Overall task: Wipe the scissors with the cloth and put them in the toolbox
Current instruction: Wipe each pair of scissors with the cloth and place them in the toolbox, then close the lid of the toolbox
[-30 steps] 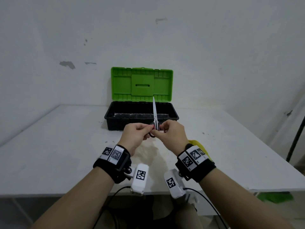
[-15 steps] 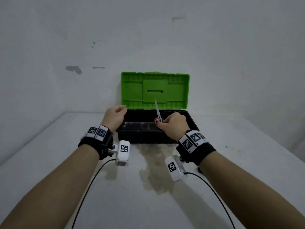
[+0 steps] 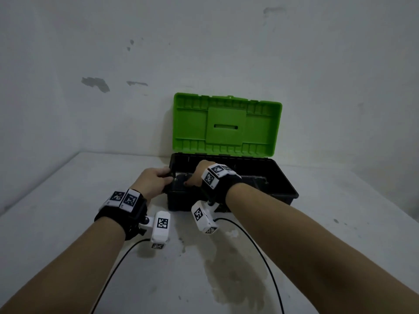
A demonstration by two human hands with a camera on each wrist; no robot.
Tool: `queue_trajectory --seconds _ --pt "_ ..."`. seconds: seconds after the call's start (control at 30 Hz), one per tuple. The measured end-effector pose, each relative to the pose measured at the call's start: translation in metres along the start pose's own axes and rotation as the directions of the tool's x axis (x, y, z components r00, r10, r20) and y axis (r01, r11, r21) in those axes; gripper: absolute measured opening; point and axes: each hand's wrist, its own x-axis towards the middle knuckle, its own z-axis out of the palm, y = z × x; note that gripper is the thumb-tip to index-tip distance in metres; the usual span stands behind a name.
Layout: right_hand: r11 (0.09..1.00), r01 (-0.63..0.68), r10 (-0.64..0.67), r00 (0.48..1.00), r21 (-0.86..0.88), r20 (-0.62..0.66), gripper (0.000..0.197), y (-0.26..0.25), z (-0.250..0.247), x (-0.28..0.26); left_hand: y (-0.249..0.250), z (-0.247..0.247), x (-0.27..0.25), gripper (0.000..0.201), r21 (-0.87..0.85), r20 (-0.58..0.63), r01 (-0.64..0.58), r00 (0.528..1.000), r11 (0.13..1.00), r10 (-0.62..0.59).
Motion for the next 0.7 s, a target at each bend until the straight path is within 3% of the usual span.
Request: queue_trajectory --seconds 0.27,0.37,0.5,0.7 --pt "0.976 0.149 -0.140 0.988 -0.159 0.071 0.037 -0.012 0.008 0.008 -0.005 -0.002 0.003 0.040 -0.029 0.006 0.005 1.000 1.000 -0.005" --pt "0.999 0.050 -0.051 0.991 0.009 0.121 0.036 -0.012 0.017 0.025 -0.006 -0.003 0.004 0.038 -0.036 0.014 0.003 1.000 0.999 -0.003" --pt "0.977 -0.096 0.093 0.995 0.190 0.021 0.049 0.009 0.003 0.025 0.003 -0.002 0.002 0.029 -0.009 -0.005 0.018 1.000 1.000 -0.018" --pt "0.896 -0.241 0.286 0.956 0.374 -0.070 0.060 0.102 -0.031 0.009 0.038 -0.005 0.012 0.046 0.142 -0.104 -0.042 0.993 0.989 0.057"
